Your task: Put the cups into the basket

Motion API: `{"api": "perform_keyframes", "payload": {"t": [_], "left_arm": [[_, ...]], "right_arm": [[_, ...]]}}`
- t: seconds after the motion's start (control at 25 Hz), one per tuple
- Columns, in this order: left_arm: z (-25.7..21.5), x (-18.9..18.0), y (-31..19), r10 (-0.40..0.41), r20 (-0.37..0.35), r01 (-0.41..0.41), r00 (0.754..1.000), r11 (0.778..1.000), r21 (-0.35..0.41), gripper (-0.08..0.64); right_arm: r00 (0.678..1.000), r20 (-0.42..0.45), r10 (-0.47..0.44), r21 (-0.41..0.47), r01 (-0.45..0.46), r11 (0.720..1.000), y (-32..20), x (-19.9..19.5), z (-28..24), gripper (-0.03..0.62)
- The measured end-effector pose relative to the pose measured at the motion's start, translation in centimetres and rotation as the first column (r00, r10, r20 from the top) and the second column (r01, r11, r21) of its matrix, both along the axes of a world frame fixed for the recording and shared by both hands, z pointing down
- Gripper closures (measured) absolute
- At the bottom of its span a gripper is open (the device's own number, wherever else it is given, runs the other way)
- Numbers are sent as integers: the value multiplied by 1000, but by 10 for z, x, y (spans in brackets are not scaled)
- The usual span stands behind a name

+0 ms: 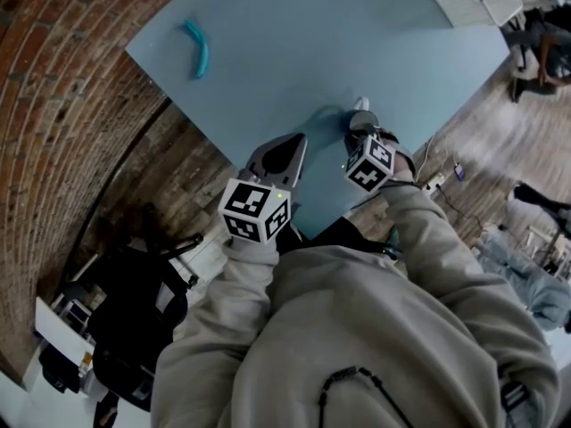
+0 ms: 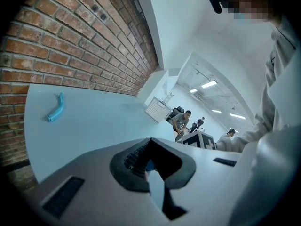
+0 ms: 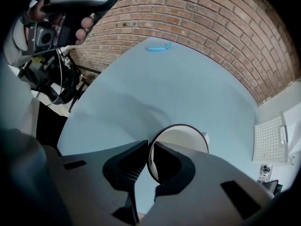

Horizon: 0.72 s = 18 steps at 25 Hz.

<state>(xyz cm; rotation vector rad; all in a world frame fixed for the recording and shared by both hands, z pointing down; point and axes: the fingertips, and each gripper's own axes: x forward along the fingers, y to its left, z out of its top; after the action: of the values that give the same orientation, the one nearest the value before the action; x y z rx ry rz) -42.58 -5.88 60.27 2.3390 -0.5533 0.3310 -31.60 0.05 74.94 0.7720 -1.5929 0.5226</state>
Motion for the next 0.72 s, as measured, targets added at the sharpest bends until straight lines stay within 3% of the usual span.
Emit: {"api": "perform_keyframes", "payload": {"t": [0.72], "left_arm": [[-6, -4, 9, 22, 10, -22, 1000, 1000, 16, 565]], "right_arm": [[990, 116, 77, 6, -78, 997, -3, -14, -22, 551]]}}
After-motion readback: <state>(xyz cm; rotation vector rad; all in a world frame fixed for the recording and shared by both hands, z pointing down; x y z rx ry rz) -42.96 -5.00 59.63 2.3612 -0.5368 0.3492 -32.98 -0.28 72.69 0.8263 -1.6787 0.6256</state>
